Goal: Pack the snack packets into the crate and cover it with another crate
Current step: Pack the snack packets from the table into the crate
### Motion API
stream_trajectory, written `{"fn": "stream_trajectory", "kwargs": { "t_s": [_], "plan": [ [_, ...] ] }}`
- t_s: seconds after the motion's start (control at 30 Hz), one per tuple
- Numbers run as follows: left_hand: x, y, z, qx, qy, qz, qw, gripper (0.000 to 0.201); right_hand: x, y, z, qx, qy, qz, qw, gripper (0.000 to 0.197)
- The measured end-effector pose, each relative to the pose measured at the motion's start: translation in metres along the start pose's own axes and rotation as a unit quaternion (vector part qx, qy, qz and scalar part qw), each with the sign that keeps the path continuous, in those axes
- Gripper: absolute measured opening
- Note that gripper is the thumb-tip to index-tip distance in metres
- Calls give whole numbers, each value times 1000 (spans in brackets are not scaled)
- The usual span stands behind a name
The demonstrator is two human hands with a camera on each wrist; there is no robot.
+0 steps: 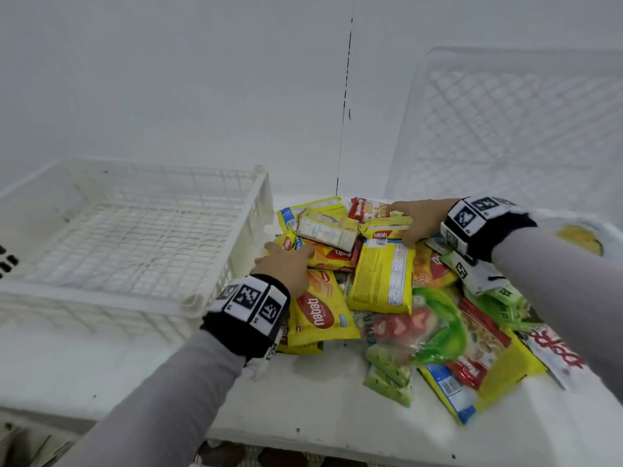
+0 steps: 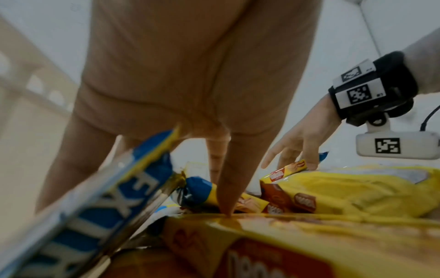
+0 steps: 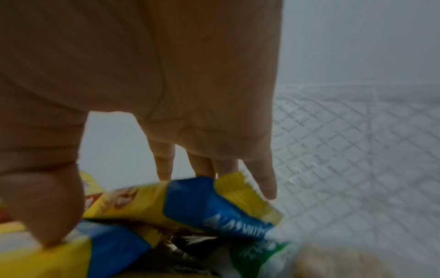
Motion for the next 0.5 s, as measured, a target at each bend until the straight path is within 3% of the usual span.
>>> {"fn": "stream_trajectory", "kwargs": {
  "t_s": [0.17, 0.3, 0.33, 0.43, 0.5],
  "plan": [
    [4, 3, 15, -13, -35, 43, 998, 52, -20, -4, 5, -104, 6, 8, 994, 79],
    [-1, 1, 23, 24, -12, 41, 999, 63, -23, -10, 4, 11, 50, 46, 998, 75],
    [-2, 0, 25, 26, -4, 42, 999, 63, -23, -12, 3, 15, 47, 23, 999, 67],
    [-3, -4, 31, 2, 2, 69, 998, 61, -29, -18, 4, -90, 23, -140, 986, 52],
    [-4, -6, 35, -20, -7, 95, 995, 55, -29, -21, 5, -100, 19, -211, 972, 44]
  ]
}}
Point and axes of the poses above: each hand's wrist, its own z-axis towards the middle knuckle, its own y-axis out of the back of the hand, x = y × z, the point moved 1 cm from there along z, towards the middle knuckle, and after that the axes turned 4 degrees about y, right-handed, at the moved point
